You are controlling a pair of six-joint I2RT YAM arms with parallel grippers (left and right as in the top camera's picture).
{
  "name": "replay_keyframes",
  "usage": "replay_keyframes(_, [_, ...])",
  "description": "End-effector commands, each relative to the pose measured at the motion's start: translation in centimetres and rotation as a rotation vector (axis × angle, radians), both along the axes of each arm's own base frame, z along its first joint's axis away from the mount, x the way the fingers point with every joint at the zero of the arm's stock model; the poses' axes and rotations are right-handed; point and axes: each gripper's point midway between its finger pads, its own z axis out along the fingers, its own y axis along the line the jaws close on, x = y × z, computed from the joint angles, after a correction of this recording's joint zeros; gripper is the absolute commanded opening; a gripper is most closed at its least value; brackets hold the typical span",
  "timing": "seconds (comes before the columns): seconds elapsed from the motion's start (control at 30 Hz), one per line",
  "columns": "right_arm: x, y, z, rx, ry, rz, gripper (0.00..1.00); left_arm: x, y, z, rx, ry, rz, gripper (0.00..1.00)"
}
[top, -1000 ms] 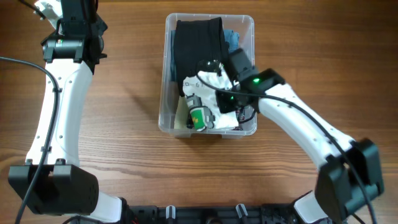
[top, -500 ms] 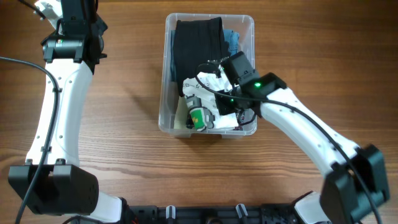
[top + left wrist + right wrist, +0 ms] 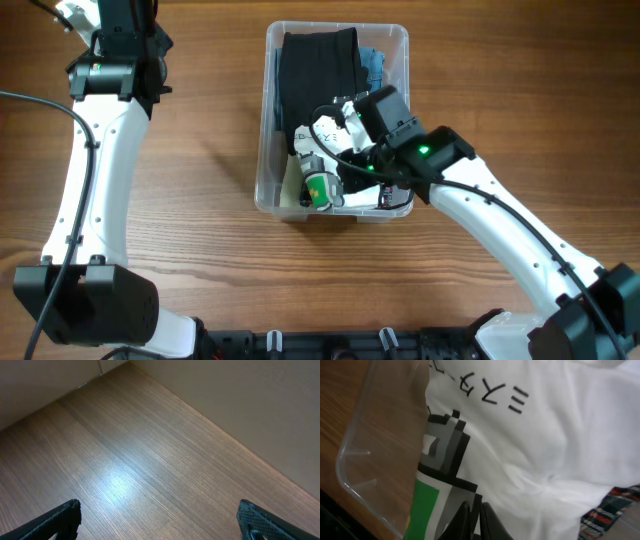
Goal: Pack container
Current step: 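Push and tuck the white paper down into the box with the right gripper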
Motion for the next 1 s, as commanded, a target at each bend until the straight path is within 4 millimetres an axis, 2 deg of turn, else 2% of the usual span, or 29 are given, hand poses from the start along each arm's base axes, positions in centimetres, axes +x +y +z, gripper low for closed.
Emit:
replay_keyframes(0.0, [-0.9,1.2,-2.1,-0.02,0.062,0.043,0.08,0.0,0.4,-0.1,0.015,0.007,0.013,1.0])
replay_keyframes(0.3, [-1.7,1.6,-8.0,-0.086,0.151,0.065,0.08,0.0,0.4,-0.1,0.015,0.007,0.013,1.0])
replay_keyframes(0.47, [-1.5,1.7,-8.5,-0.088,0.153,0.064,0.07,0.0,0.4,-0.1,0.015,0.007,0.013,1.0])
replay_keyframes(0.6, [-0.8,2.2,-6.2,-0.054,0.105,0.064,0.06,0.0,0.4,-0.1,0.015,0.007,0.013,1.0])
replay_keyframes(0.77, [0.3,2.9,0.0,0.03,-0.029,0.063,0.05,0.0,0.4,-0.1,0.015,0.007,0.013,1.0])
replay_keyframes(0.87, [1.0,2.2,3.3,0.045,-0.134,0.034,0.06,0.0,0.4,-0.1,0.015,0.006,0.013,1.0])
replay_keyframes(0.97, [1.2,1.3,5.0,0.035,-0.197,0.004,0.07,0.0,0.4,-0.1,0.015,0.007,0.013,1.0])
